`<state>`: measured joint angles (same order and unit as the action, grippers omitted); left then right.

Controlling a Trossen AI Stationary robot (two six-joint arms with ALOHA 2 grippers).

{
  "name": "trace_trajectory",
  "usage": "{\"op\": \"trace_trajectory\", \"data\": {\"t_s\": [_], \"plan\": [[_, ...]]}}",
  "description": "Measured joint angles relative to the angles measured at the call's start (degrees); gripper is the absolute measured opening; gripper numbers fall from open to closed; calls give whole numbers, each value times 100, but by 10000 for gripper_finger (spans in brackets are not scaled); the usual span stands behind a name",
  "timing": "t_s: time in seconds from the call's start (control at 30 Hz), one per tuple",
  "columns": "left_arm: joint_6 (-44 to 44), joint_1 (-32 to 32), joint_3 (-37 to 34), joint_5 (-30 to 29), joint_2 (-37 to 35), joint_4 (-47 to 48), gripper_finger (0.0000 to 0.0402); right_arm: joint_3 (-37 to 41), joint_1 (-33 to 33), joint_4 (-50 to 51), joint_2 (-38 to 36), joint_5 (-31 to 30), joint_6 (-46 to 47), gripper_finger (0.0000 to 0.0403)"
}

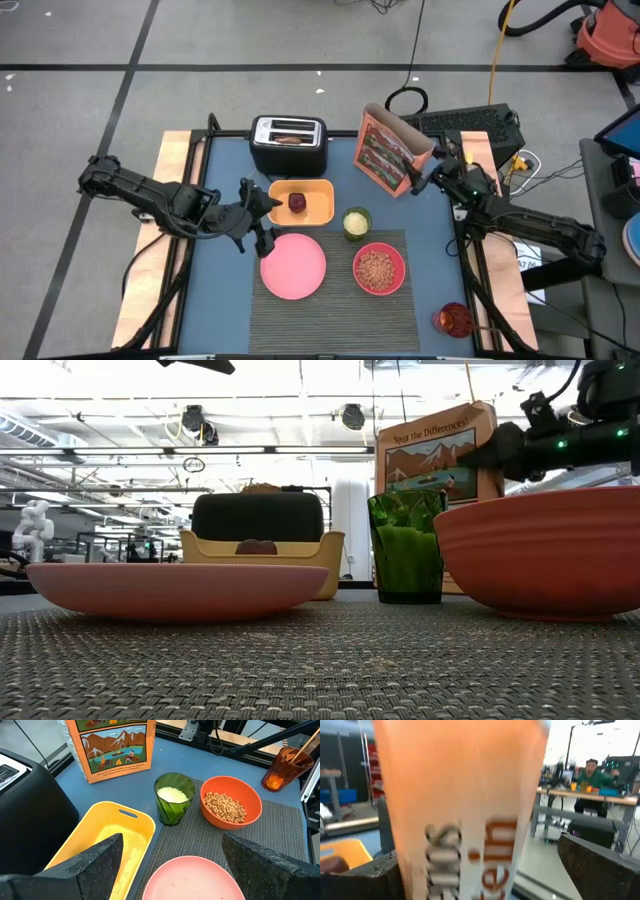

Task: Arrange a breakfast setting
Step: Pour the cereal from the orange cereal box into the pink bowl

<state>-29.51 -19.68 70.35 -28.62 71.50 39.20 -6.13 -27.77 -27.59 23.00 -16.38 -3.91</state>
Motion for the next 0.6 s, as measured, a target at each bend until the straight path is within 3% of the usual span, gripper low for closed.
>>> {"op": "trace_trajectory", "data": {"t_s": [0.27,0.6], "plan": [[-24,-1,0,0,0,0,344,-2,21,-715,-68,21,15,400],[-30,-2,0,0,0,-2,344,-2,53,-1486,-65,468,18,400]]}}
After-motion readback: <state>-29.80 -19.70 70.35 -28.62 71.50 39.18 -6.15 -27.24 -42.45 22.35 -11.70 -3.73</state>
